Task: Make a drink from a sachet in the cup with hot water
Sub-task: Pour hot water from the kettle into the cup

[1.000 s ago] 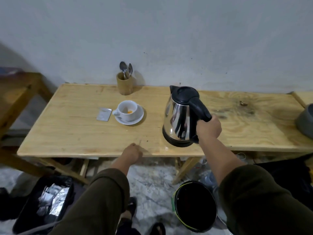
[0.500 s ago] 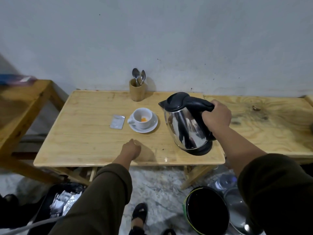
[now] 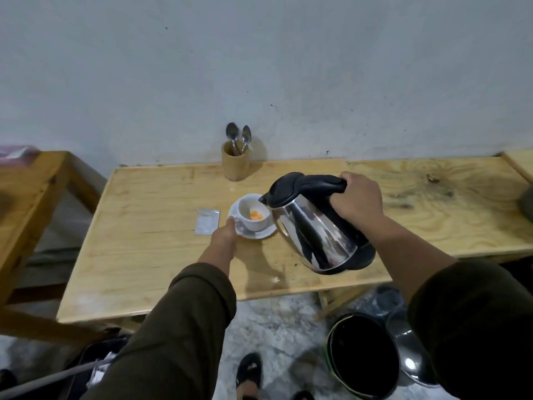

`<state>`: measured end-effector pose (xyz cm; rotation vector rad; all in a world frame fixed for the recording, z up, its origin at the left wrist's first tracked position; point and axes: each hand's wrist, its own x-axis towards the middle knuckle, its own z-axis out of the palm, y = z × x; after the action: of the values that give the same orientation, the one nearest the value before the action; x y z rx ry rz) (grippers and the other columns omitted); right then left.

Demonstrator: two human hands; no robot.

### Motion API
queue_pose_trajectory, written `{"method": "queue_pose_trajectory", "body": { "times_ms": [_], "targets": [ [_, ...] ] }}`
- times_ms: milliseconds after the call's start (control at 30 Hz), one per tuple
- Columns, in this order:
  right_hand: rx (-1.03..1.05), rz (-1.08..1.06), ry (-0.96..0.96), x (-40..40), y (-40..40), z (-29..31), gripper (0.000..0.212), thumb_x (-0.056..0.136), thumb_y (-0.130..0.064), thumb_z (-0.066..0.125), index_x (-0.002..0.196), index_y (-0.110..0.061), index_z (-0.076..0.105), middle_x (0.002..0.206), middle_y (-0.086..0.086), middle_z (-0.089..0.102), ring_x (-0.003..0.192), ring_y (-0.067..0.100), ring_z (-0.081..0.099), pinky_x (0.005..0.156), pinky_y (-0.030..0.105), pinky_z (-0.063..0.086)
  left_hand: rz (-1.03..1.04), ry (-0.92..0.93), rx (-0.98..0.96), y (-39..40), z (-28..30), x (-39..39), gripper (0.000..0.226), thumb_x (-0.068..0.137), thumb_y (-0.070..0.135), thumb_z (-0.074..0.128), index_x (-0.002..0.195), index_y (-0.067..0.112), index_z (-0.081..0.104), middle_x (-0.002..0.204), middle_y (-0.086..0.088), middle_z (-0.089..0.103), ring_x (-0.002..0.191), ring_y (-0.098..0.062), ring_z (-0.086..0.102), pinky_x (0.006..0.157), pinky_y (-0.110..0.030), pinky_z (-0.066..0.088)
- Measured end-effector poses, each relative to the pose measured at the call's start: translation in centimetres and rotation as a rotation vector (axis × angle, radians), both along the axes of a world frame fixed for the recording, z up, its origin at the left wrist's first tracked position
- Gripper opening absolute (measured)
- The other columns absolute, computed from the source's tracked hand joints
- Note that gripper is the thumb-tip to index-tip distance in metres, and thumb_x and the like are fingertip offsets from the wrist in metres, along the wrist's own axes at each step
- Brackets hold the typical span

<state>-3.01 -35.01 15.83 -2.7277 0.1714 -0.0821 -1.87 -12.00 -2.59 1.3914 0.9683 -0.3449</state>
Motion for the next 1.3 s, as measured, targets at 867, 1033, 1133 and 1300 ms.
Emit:
{"method": "queue_pose_trajectory", "body": {
  "times_ms": [867,1033,1133,1300],
  "targets": [
    [0.011,-0.06,0.087,0.5,2.1,0.1,0.021,0.074,-0.01,0.051,0.092,-0.01,0.062,0.077,0.007,0.057,0.073,0.028,0.053,0.054,0.026,0.036,0.031,0.013,-0.098,0.4,-1.4,2.6,0.052,0.082,0.035,0.057,0.125,0.005,0.058,0.095,-0.01,0.05,0.082,-0.022,0.05,0.078,-0.032,0.042],
    [0.011,-0.056,0.086,0.6,2.1,0.2,0.013,0.074,-0.009,0.051,0.084,-0.011,0.058,0.076,0.007,0.055,0.074,0.029,0.052,0.047,0.022,0.029,0.027,0.019,-0.083,0.6,-2.6,3.0,0.056,0.079,0.038,0.058,0.126,0.007,0.056,0.1,-0.012,0.056,0.09,-0.023,0.051,0.082,-0.032,0.045],
    [0.01,-0.062,0.092,0.5,2.0,0.3,0.008,0.075,-0.009,0.051,0.081,-0.012,0.055,0.074,0.006,0.053,0.074,0.029,0.051,0.047,0.022,0.028,0.038,0.017,-0.074,0.6,-2.6,3.0,0.058,0.08,0.039,0.059,0.128,0.007,0.054,0.122,-0.016,0.061,0.095,-0.024,0.055,0.09,-0.034,0.049],
    [0.02,-0.073,0.091,0.4,1.9,0.5,0.009,0.075,-0.009,0.051,0.082,-0.013,0.055,0.077,0.007,0.054,0.075,0.03,0.051,0.05,0.024,0.03,0.045,0.023,-0.078,0.4,-1.7,2.9,0.058,0.086,0.038,0.058,0.134,0.006,0.05,0.129,-0.015,0.057,0.118,-0.029,0.056,0.099,-0.037,0.047]
  ]
}}
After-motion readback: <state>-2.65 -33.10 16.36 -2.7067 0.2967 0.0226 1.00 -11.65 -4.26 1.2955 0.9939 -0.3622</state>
